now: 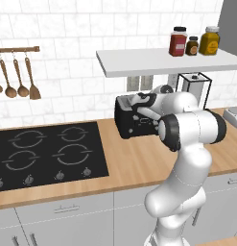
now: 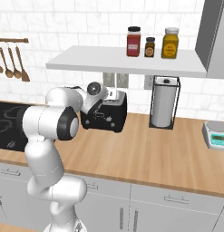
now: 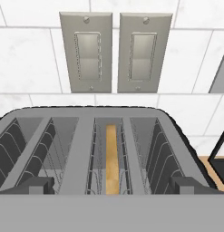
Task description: Start the toaster. Once the lever pops up, take the bread to the plate on the dining counter.
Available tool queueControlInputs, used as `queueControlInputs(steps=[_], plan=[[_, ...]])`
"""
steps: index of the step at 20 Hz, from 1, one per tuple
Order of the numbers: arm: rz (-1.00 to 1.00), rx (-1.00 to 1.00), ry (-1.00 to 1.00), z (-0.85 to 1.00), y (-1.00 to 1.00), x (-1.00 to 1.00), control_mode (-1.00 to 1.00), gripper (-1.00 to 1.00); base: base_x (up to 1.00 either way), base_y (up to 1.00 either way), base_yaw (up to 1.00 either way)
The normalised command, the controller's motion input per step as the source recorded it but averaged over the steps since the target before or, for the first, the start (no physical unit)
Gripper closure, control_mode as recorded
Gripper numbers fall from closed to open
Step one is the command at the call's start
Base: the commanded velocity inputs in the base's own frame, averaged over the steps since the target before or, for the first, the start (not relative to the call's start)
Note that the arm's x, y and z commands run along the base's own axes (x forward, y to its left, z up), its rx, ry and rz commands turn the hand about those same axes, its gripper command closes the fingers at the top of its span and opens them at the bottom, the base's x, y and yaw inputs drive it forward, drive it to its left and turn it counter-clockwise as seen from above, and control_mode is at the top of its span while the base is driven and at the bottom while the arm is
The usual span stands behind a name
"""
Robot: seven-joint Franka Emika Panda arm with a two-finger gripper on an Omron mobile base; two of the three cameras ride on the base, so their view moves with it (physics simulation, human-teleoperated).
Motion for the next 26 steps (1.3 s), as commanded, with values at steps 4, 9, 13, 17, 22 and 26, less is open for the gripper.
queueControlInputs(steps=[4,9,13,17,22,26], plan=[[0.0,0.0,0.0,0.0,0.0,0.0,-1.0,-1.0,0.0,0.0,0.0],[0.0,0.0,0.0,0.0,0.0,0.0,-1.0,-1.0,0.0,0.0,0.0],[0.0,0.0,0.0,0.0,0.0,0.0,-1.0,-1.0,0.0,0.0,0.0],[0.0,0.0,0.0,0.0,0.0,0.0,-1.0,-1.0,0.0,0.0,0.0],[0.0,0.0,0.0,0.0,0.0,0.0,-1.0,-1.0,0.0,0.0,0.0],[0.0,0.0,0.0,0.0,0.0,0.0,-1.0,-1.0,0.0,0.0,0.0]])
